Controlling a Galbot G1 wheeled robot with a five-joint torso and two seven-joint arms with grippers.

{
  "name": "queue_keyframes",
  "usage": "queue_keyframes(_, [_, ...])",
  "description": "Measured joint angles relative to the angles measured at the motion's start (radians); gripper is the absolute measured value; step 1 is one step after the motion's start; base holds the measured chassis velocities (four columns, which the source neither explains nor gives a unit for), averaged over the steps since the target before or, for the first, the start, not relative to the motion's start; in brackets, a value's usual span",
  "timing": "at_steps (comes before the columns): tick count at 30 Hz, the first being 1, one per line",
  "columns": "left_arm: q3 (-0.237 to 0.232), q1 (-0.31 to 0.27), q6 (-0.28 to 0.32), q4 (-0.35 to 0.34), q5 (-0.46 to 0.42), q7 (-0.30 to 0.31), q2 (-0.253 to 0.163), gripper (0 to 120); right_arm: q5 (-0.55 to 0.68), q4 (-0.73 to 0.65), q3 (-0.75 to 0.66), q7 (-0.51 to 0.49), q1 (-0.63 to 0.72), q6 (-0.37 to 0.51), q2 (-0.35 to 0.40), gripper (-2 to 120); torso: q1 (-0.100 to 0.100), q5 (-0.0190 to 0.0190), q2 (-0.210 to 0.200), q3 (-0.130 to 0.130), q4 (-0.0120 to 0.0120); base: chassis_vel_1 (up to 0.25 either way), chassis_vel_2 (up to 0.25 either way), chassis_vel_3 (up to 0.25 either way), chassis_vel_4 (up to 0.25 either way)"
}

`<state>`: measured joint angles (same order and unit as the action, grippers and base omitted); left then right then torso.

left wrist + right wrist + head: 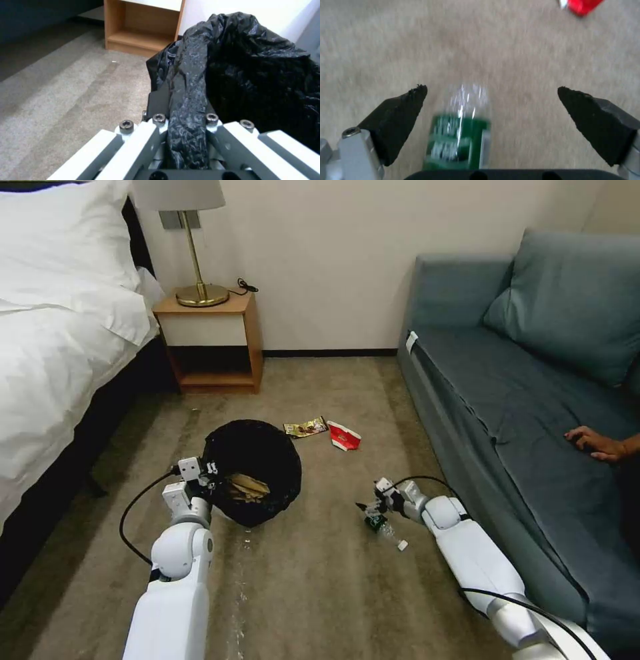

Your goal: Pick up the trash bin, then pick up the garbage on the floor and place it into the trash bin.

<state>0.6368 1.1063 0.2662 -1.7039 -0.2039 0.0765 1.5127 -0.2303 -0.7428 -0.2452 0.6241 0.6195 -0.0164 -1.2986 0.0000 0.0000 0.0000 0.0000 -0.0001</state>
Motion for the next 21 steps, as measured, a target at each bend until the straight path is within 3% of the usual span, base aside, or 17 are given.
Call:
queue_keyframes(9, [-0.003,0.005,-0.001,0.000,0.003,-0.001,0.005,4,-0.035,0.007,-0.024,0.009,0.018,0.013,0.003,100,0.000,0.0000,0.000,0.000,0.0000,0.000,0.000,0.000,0.000])
queue_keyframes(19, [0.003,0.014,-0.008,0.002,0.010,-0.002,0.008,4,-0.071,0.077,-0.075,0.003,0.047,-0.038,-0.019,100,0.000,0.0000,0.000,0.000,0.0000,0.000,0.000,0.000,0.000])
queue_keyframes(21, [0.002,0.014,-0.009,0.003,0.012,-0.003,0.010,4,-0.067,0.083,-0.079,0.003,0.052,-0.051,-0.020,92,0.000,-0.0001,0.000,0.000,0.0001,0.000,0.000,0.000,0.000])
